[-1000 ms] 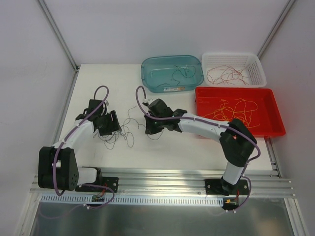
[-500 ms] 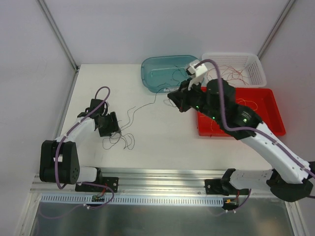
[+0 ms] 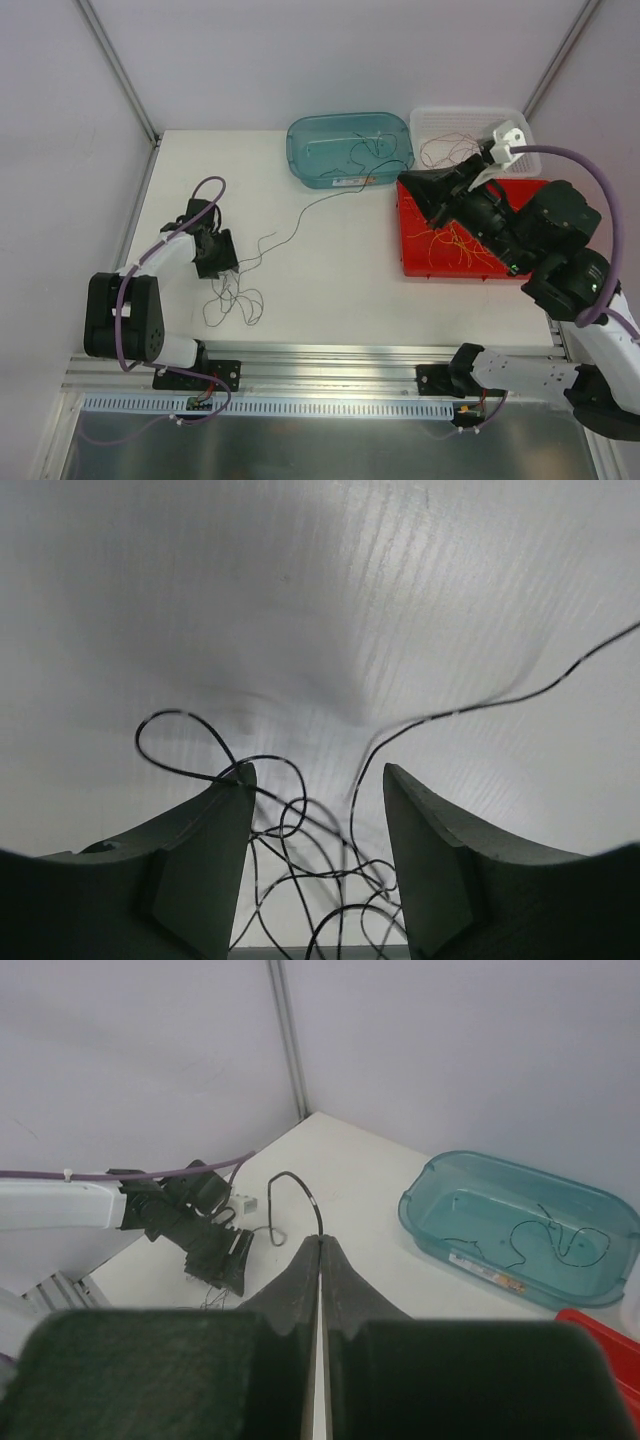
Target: Untangle the cables
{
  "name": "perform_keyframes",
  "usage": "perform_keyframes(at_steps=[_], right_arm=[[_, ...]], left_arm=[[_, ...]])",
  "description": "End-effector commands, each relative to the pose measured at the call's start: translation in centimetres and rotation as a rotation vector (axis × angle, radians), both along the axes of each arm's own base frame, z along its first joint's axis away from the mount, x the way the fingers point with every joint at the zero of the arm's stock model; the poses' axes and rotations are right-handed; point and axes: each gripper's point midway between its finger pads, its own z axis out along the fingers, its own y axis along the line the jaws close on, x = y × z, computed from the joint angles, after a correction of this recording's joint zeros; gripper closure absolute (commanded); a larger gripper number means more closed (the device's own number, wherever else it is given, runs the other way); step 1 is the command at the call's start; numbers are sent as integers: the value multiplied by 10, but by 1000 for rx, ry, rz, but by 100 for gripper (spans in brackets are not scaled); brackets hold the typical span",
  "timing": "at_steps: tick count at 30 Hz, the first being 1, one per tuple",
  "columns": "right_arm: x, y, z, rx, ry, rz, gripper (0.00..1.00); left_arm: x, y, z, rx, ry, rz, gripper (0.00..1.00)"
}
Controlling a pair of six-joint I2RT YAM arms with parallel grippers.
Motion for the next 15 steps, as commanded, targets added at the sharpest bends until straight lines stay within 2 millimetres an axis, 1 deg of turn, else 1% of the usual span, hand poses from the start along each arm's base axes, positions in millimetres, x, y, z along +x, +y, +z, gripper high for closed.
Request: perform_keyframes(at_steps=[1, 2, 3, 6, 7, 10, 11, 13, 14, 15], right_arm=[[-8, -40, 39, 71, -103, -97, 99], [-9, -47, 43, 79, -114, -111, 99], [-15, -58, 52, 98, -139, -124, 99], [-18, -75, 60, 116, -161, -171, 99], [-19, -84, 63, 124, -173, -198, 99], [-18, -90, 64, 123, -173, -221, 99], [-18, -90, 62, 116, -166, -224, 99], [-14, -96, 60, 114, -155, -262, 99], [-11, -97, 55, 98, -145, -279, 99], [-9, -98, 52, 86, -137, -299, 99]], left_arm=[[3, 11, 4, 60, 11, 4, 46], [3, 12, 4, 60, 14, 5, 46], [4, 16, 3, 83, 17, 13, 46], [4, 19, 1, 100, 30, 16, 46], [4, 22, 0, 114, 37, 20, 45], [6, 27, 1, 116, 44, 37, 48], [8, 29, 2, 121, 43, 45, 50], [9, 36, 3, 140, 43, 67, 52], [10, 41, 5, 163, 39, 78, 54], [12, 44, 7, 171, 33, 84, 63]])
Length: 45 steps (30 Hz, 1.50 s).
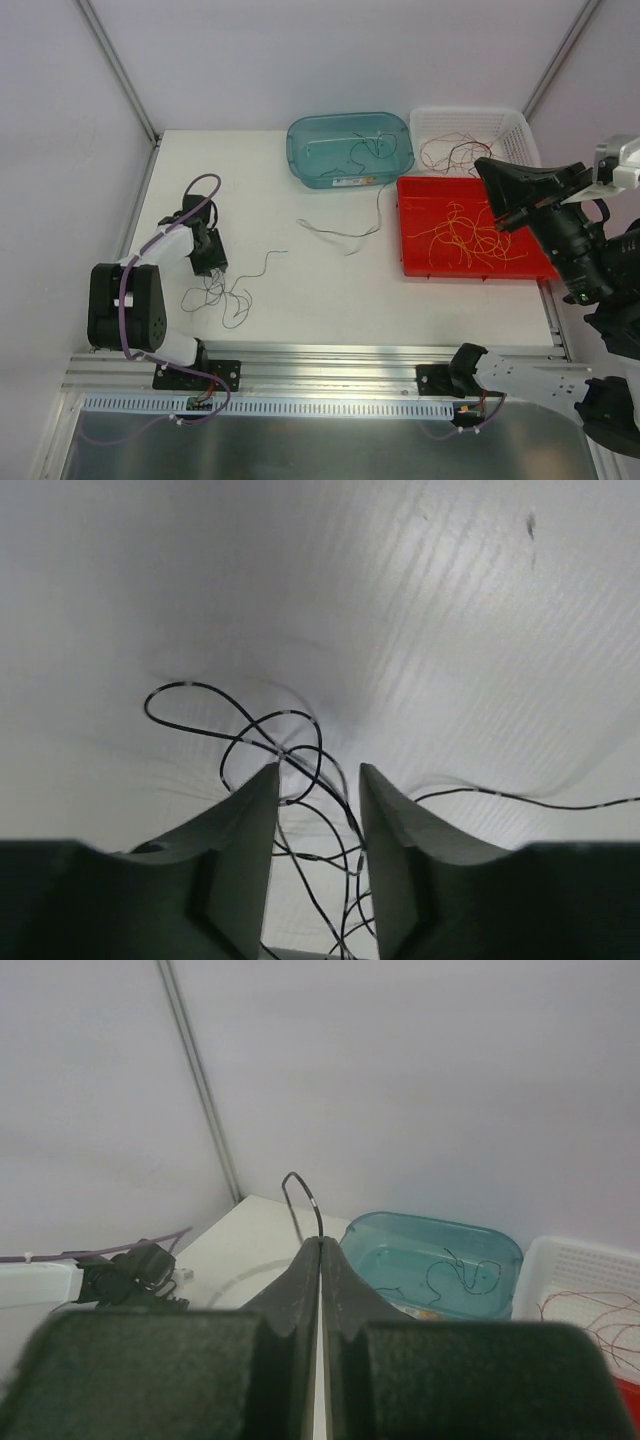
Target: Untangle the cables
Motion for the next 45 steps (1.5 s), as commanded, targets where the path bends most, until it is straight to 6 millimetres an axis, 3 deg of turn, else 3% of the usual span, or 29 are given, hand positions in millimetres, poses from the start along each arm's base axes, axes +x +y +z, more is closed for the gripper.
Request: perform_keyframes(at_steps=[1, 3, 5, 9, 10, 13, 16, 17, 20, 21, 27, 30, 35, 36, 45], right_arm=[[16, -10, -9, -37, 35, -113, 99], [27, 10, -34, -116, 117, -96, 99], [36, 45, -67, -211, 206, -11, 99], [38, 101, -121, -248, 352, 160, 99], [40, 107, -127, -249, 367, 171, 99], [48, 117, -126, -257, 366, 177, 99], [56, 121, -110, -252, 327, 176, 99], [59, 122, -104, -248, 310, 174, 99], [71, 128, -87, -241, 272, 172, 99], [73, 131, -84, -241, 263, 185, 99], [112, 155, -58, -205, 191, 195, 99], [136, 159, -47, -191, 155, 173, 99], [181, 148, -34, -171, 107, 89, 99], [187, 154, -38, -182, 104, 116, 99], [242, 142, -37, -154, 72, 81, 99]], left_arm=[[9, 18, 13, 74, -16, 23, 69], [17, 13, 23, 46, -52, 27, 85], [24, 7, 36, 13, -98, 32, 93], [30, 1, 53, -24, -159, 34, 97], [30, -1, 56, -30, -168, 31, 96], [28, -4, 67, -47, -209, 17, 89], [27, -4, 81, -44, -262, -1, 70], [26, -4, 87, -42, -286, -10, 58], [23, -1, 99, -26, -336, -17, 40], [22, 1, 101, -17, -345, -14, 30], [14, 14, 100, 51, -389, 8, 5], [14, 14, 95, 53, -415, 12, 4], [18, 8, 90, 24, -434, -9, 2], [18, 8, 89, 23, -434, -13, 2], [20, 2, 87, -7, -418, -33, 1]])
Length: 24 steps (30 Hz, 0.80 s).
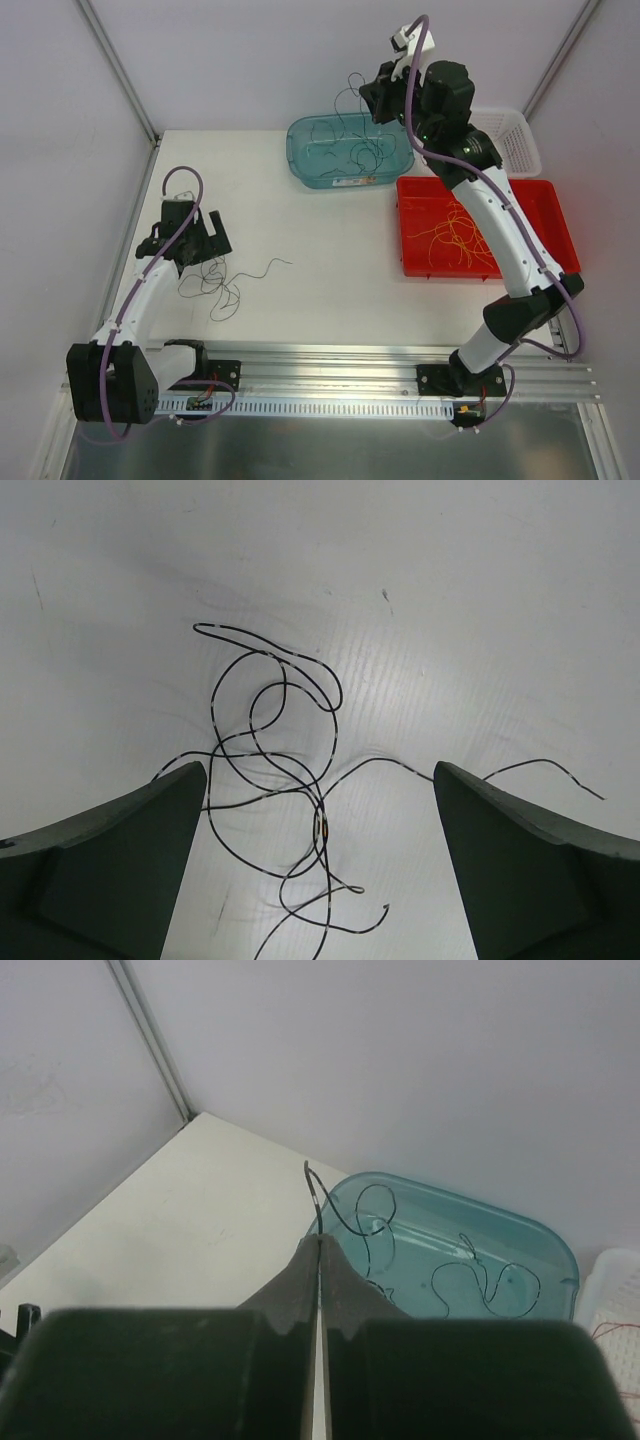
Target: Untangle the cables
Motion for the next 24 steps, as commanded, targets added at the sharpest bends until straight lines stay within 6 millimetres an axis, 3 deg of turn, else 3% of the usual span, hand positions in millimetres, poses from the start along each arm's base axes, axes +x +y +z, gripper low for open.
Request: perform_keyframes(at_steps=[1, 7, 8, 10, 11, 14, 15, 24], right_arm=[[3, 0, 54, 80, -152, 43, 99], [45, 10, 35, 56, -169, 48, 99], [58, 14, 21, 52, -148, 43, 99], [75, 13, 12, 56, -147, 39, 99], [89, 13, -4, 47, -123, 33, 99], [111, 12, -26, 39, -102, 26, 99], [124, 11, -46, 32, -67, 21, 99], [174, 10, -120, 64, 66, 25, 99]], left_arm=[[6, -3, 8, -8, -37, -25, 1], [5, -4, 6, -12, -28, -30, 1], [5, -4, 5, -16, -25, -32, 1], [4, -5, 2, -17, -16, -33, 1], [4, -4, 2, -16, -16, -30, 1], [3, -3, 0, -10, -9, -29, 1], [2, -3, -1, -8, -8, -27, 1], [4, -3, -6, -10, 14, -32, 1]])
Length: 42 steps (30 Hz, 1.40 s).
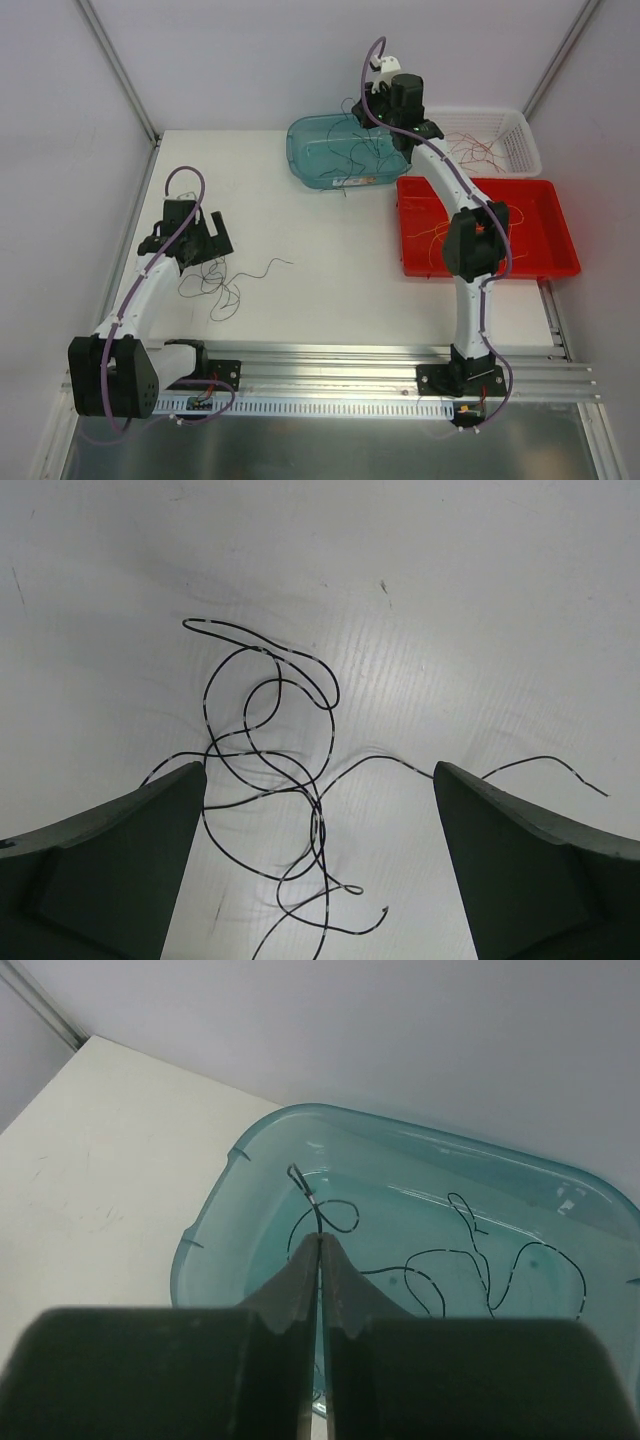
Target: Untangle the cables
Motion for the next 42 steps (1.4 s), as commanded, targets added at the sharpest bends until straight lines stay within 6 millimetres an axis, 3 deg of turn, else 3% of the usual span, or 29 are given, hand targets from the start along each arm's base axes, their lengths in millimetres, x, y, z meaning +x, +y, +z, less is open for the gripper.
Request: perform_keyframes(at_steps=[1, 2, 6, 9, 11, 17, 21, 24, 25, 27, 28, 35, 42], right_arm=[[9, 7, 40, 96, -90, 30, 96], [11, 8, 32, 96, -73, 29, 92], [16, 1, -1, 82, 3, -19, 55], [4, -3, -6, 62, 53, -29, 39], [-10, -9, -1, 63, 74, -36, 36], [-60, -5, -6, 91, 197, -6, 35], [-96, 10, -43, 128, 325, 46, 38], [-109, 30, -64, 137, 365, 95, 39], [-112, 33, -82, 142, 407, 94, 39], [-111, 41, -91, 155, 388, 100, 39], [-112, 41, -110, 154, 419, 87, 39], [-102, 55, -149, 145, 442, 113, 39], [-86, 56, -186, 67, 465, 85, 43]], left_arm=[[4, 0, -1, 3, -4, -19, 1], [4, 0, -1, 3, -2, -21, 1], [4, -1, -1, -1, -2, -24, 1], [3, -3, 0, -8, -4, -28, 1], [4, -3, 1, -11, -9, -26, 1], [4, -3, 3, -11, -16, -26, 1], [4, -9, 4, -37, -21, -43, 1], [4, -10, 6, -46, -25, -44, 1], [3, -11, 5, -47, -22, -47, 1], [3, -10, 6, -47, -27, -47, 1], [2, -11, 5, -48, -25, -48, 1], [3, -12, 8, -53, -34, -50, 1], [3, -13, 6, -58, -24, -54, 1]])
